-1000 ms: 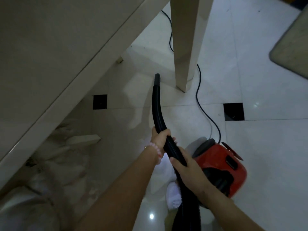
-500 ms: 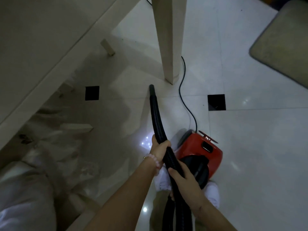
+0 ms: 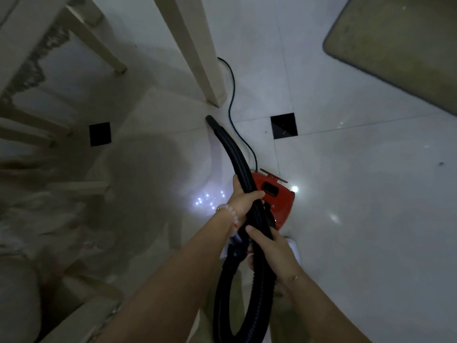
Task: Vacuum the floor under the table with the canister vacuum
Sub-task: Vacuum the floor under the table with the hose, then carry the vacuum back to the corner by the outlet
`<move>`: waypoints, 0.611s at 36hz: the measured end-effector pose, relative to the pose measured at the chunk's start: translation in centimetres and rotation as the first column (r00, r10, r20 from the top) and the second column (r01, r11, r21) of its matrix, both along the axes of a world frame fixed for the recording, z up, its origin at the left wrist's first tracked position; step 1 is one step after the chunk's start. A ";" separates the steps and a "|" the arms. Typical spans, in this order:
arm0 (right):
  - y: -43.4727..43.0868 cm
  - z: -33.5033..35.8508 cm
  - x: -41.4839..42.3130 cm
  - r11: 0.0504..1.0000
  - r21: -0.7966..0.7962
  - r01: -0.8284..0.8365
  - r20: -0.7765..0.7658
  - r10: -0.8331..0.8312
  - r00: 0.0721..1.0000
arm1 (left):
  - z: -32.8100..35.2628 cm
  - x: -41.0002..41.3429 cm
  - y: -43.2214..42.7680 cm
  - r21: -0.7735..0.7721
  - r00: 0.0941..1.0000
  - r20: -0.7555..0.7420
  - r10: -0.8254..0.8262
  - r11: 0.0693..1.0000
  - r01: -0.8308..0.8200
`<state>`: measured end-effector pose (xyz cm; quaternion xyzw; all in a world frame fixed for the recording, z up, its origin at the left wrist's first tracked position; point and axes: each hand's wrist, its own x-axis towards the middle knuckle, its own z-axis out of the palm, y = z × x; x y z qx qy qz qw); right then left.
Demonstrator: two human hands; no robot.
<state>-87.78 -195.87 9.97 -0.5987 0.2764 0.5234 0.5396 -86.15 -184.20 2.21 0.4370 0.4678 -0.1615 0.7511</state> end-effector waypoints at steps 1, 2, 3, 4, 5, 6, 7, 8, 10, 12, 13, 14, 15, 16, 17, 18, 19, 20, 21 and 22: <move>-0.3 -0.3 0.2 1.000 0.000 -0.010 0.013 0.010 1.000 | 0.1 0.5 -0.3 0.001 1.000 0.025 -0.014 1.000 0.014; -0.5 -0.5 0.4 1.000 -0.004 -0.021 0.030 0.021 0.999 | 0.2 1.0 -0.6 0.009 0.998 0.049 -0.029 1.000 0.029; -0.7 -0.8 0.7 0.999 -0.014 -0.029 0.048 0.030 0.998 | 0.3 1.5 -0.9 0.014 0.997 0.066 -0.047 0.999 0.046; -0.9 -1.0 1.0 0.999 -0.021 -0.033 0.066 0.034 0.997 | 0.4 2.0 -1.2 0.013 0.995 0.076 -0.064 0.998 0.063; -1.2 -1.2 1.2 0.999 -0.022 -0.028 0.082 0.030 0.996 | 0.5 2.6 -1.3 -0.001 0.993 0.087 -0.078 0.997 0.079; -1.5 -1.3 1.6 1.000 -0.017 -0.015 0.098 0.017 0.995 | 0.6 3.1 -1.6 -0.027 0.991 0.100 -0.089 0.995 0.092; -2.0 -1.4 1.9 1.000 -0.014 0.001 0.116 0.000 0.993 | 0.6 3.6 -1.8 -0.056 0.989 0.112 -0.094 0.993 0.100; -2.5 -1.5 2.3 1.000 -0.015 0.021 0.135 -0.019 0.991 | 0.7 3.9 -2.0 -0.094 0.988 0.125 -0.086 0.991 0.098; -3.6 -1.6 3.2 0.996 -0.015 0.085 0.166 -0.082 0.983 | 0.7 4.4 -2.4 -0.167 0.992 0.111 -0.053 0.983 0.071; -4.9 -1.9 4.3 0.983 -0.022 0.182 0.177 -0.175 0.968 | 0.4 4.6 -2.5 -0.136 0.997 0.056 -0.051 0.989 0.058; -5.6 -2.1 4.8 0.974 -0.030 0.224 0.181 -0.215 0.960 | 0.0 4.5 -2.5 -0.080 0.998 0.018 -0.053 0.995 0.055; -6.3 -2.3 5.4 0.966 -0.033 0.257 0.182 -0.247 0.952 | -0.5 4.1 -2.4 -0.007 0.998 -0.027 -0.059 0.998 0.059; -6.9 -2.5 5.8 0.957 -0.032 0.287 0.177 -0.278 0.944 | -1.1 3.7 -2.2 0.071 0.994 -0.070 -0.079 0.994 0.084; -7.5 -2.8 6.2 0.948 -0.030 0.317 0.164 -0.308 0.937 | -1.9 3.2 -2.1 0.161 0.984 -0.113 -0.136 0.975 0.153; -8.1 -3.1 6.5 0.939 -0.031 0.342 0.146 -0.334 0.931 | -2.7 2.6 -1.9 0.262 0.954 -0.167 -0.247 0.922 0.285; -8.5 -3.5 6.7 0.933 -0.032 0.358 0.126 -0.351 0.928 | -3.5 2.1 -1.7 0.354 0.892 -0.231 -0.389 0.820 0.450; -8.8 -3.9 6.8 0.930 -0.032 0.366 0.106 -0.361 0.927 | -4.0 1.6 -1.6 0.425 0.803 -0.293 -0.519 0.681 0.596; -9.1 -4.3 6.9 0.927 -0.032 0.374 0.088 -0.371 0.925 | -4.6 1.3 -1.6 0.473 0.711 -0.336 -0.617 0.542 0.694; -9.4 -4.7 7.0 0.921 -0.032 0.388 0.071 -0.386 0.920 | -5.2 1.1 -1.6 0.509 0.633 -0.351 -0.690 0.427 0.748; -9.7 -5.1 6.9 0.912 -0.035 0.409 0.054 -0.407 0.912 | -5.8 1.1 -1.7 0.524 0.561 -0.352 -0.750 0.338 0.781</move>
